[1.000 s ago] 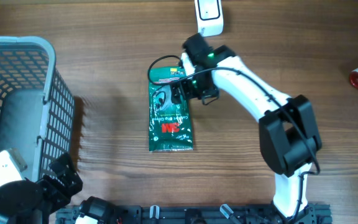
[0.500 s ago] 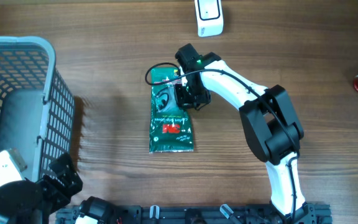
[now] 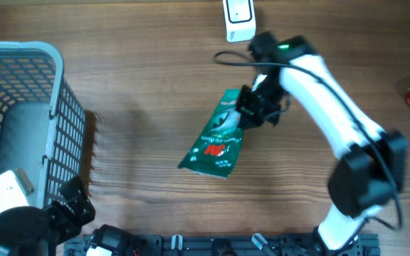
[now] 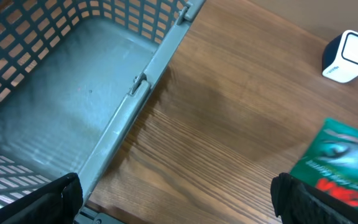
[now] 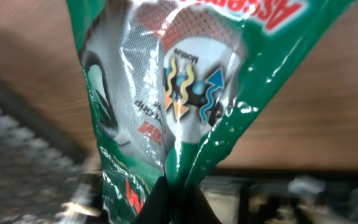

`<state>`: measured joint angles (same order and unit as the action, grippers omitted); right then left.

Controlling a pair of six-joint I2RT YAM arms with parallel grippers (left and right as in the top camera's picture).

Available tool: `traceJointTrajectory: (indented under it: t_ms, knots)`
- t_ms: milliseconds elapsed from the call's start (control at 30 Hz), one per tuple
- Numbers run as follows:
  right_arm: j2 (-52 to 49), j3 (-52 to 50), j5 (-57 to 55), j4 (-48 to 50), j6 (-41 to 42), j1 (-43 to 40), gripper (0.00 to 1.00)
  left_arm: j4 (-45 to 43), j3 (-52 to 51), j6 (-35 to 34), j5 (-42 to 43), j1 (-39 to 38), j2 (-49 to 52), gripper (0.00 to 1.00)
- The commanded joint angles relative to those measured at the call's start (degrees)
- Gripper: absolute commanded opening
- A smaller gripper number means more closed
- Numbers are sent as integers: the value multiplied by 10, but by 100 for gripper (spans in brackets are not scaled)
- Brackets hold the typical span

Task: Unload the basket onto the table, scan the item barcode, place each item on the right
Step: 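Lift the packet left and grasp its other end with the left gripper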

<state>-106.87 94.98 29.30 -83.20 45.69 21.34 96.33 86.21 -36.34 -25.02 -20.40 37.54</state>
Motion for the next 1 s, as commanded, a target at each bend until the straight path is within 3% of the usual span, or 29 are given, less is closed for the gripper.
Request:
traceJointTrajectory:
  t_ms: [0,200,367,633,733,833,900,967]
  knots:
    - [32,3,94,-82,157,-17,4,-39,1,12,5,2,0,100]
    - [32,2,233,-90,147,-17,4,-83,1,9,24,2,0,100]
    - [32,2,243,-90,153,-17,4,-102,1,-1,30,2,0,100]
    - [32,2,237,-90,109,-26,4,-135,-83,-227,146,2,0,100]
    - [32,2,237,-90,83,-27,4,-232,-177,-224,213,2,0,100]
    - [32,2,221,-90,83,-27,4,-374,-279,-231,336,2,0,100]
    - [32,2,199,-90,83,-27,4,-442,-314,-271,425,2,5,100]
    - [32,2,186,-90,83,-27,4,-464,-322,-337,448,2,19,100]
